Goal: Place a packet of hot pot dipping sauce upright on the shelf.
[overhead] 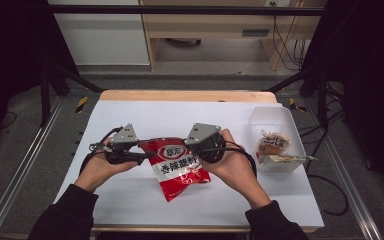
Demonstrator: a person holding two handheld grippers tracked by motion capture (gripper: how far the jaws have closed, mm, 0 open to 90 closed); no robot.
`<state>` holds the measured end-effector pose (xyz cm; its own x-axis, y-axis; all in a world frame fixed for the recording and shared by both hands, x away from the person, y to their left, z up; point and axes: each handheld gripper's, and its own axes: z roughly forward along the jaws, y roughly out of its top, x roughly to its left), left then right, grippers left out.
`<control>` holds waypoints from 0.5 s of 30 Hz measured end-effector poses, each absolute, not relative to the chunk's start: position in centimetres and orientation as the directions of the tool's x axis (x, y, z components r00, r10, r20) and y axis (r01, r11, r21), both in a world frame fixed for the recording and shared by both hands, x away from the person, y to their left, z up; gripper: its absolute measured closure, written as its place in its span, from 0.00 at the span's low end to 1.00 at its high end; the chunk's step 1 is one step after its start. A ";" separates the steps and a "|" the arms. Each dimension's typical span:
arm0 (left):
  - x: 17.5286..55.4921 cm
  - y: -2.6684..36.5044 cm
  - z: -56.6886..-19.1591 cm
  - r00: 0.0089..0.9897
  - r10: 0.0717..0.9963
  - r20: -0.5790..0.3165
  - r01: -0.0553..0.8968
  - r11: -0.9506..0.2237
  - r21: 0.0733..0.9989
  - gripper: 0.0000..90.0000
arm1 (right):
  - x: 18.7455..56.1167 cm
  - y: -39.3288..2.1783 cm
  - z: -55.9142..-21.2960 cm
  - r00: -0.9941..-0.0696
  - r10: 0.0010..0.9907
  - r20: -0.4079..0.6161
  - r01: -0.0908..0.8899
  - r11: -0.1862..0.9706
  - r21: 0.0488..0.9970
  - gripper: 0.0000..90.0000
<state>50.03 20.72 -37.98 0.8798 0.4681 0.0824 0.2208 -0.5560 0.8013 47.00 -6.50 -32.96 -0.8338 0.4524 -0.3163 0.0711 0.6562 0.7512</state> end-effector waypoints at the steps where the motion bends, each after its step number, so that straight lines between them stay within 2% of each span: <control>1: 50.0 20.6 -38.0 0.881 0.466 0.086 0.220 -0.563 0.797 0.70 | 47.0 -6.6 -32.9 -0.834 0.452 -0.317 0.071 0.657 0.751 1.00; 4: 50.1 20.2 -37.9 0.882 0.465 0.074 0.231 -0.565 0.792 0.83 | 46.9 -6.8 -32.8 -0.832 0.455 -0.319 0.076 0.662 0.746 1.00; 6: 50.1 20.0 -37.6 0.888 0.456 0.059 0.233 -0.557 0.797 0.97 | 46.8 -7.2 -32.7 -0.829 0.462 -0.315 0.081 0.657 0.750 1.00; 9: 49.9 19.6 -36.7 0.888 0.457 0.054 0.236 -0.552 0.800 0.99 | 46.6 -7.8 -32.5 -0.829 0.473 -0.298 0.092 0.642 0.761 1.00; 15: 49.3 18.5 -34.3 0.900 0.421 0.115 0.184 -0.604 0.775 1.00 | 46.1 -9.1 -31.6 -0.824 0.494 -0.277 0.106 0.615 0.781 1.00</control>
